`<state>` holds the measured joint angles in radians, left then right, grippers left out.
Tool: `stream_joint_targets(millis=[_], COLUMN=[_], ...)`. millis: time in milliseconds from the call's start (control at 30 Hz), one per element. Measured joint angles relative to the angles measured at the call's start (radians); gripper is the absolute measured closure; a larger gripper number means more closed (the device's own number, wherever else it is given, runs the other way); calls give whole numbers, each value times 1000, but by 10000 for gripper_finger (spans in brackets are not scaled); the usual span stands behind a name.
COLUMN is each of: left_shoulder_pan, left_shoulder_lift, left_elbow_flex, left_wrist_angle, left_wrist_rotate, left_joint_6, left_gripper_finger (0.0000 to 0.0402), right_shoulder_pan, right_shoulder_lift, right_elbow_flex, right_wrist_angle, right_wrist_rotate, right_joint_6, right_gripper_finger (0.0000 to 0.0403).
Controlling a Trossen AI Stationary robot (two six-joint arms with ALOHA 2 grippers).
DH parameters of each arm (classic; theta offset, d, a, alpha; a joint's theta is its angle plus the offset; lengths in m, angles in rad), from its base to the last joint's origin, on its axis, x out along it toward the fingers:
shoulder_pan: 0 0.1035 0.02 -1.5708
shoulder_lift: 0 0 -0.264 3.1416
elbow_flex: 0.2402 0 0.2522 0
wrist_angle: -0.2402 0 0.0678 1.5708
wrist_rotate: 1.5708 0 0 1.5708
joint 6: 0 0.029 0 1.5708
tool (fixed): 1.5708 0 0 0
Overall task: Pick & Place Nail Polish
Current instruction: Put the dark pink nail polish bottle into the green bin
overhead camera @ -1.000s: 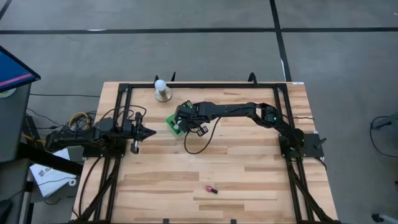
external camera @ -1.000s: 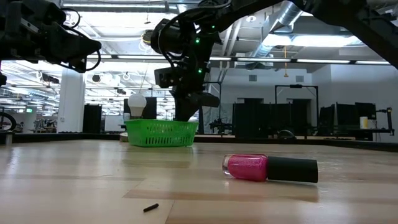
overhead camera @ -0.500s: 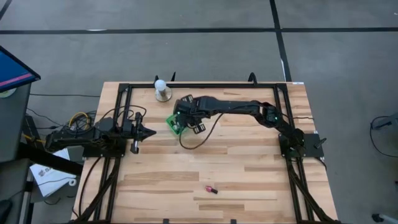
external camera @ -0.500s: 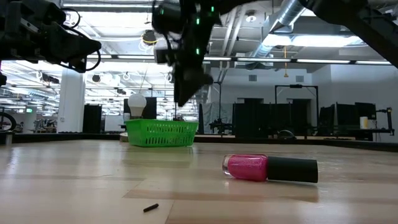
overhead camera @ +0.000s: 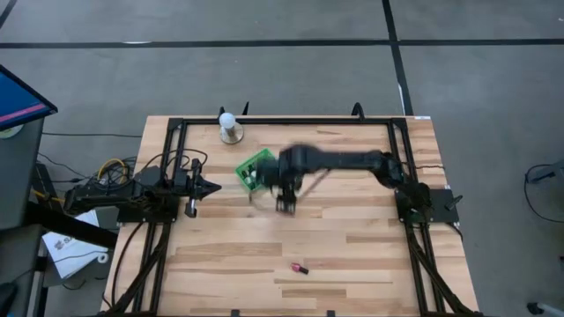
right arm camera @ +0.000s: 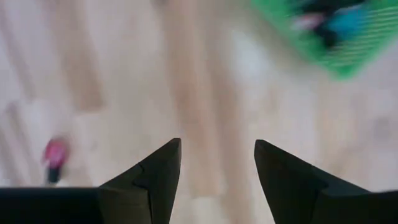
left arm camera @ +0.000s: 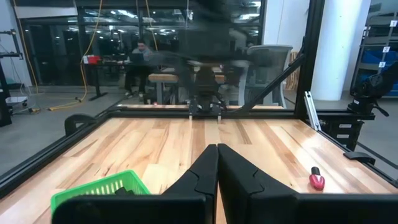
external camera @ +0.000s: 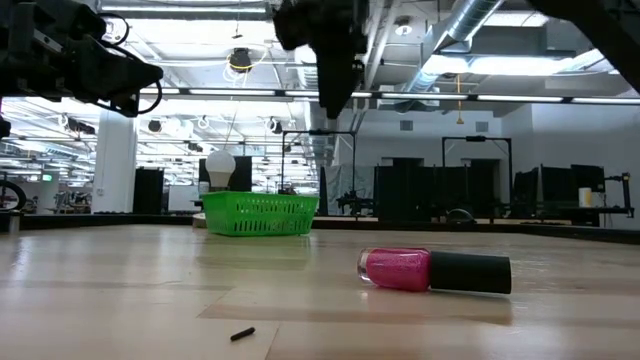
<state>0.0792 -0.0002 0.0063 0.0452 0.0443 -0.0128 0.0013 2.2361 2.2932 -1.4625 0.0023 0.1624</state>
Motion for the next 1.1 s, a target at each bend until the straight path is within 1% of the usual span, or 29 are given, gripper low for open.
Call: stream_joint_targets(millis=[200, 333, 400, 500, 700, 1100], left_shoulder_pan=[-1, -1, -1, -1, -23, -56], left_shoulder_lift=[0, 0, 0, 0, 0, 0], left_elbow_flex=[0, 0, 0, 0, 0, 0], left_wrist_angle=[0, 0, 0, 0, 0, 0], left_wrist_rotate=[0, 0, 1, 1, 1, 2], left_joint_6=[0, 0, 0, 0, 0, 0], left_gripper_finger=[400, 400, 400, 400, 400, 400], right_shoulder_pan=[171, 260, 292, 309, 334, 412], right_shoulder_lift=[3, 4, 4, 4, 7, 10], right_elbow_flex=[-113, -198, -237, -266, -266, -266], right_wrist_angle=[37, 81, 116, 153, 226, 291], right_wrist_rotate=[-5, -7, -26, -55, -56, -55], right_joint_6=[21, 101, 156, 223, 313, 448], right_gripper_finger=[214, 215, 212, 205, 196, 202])
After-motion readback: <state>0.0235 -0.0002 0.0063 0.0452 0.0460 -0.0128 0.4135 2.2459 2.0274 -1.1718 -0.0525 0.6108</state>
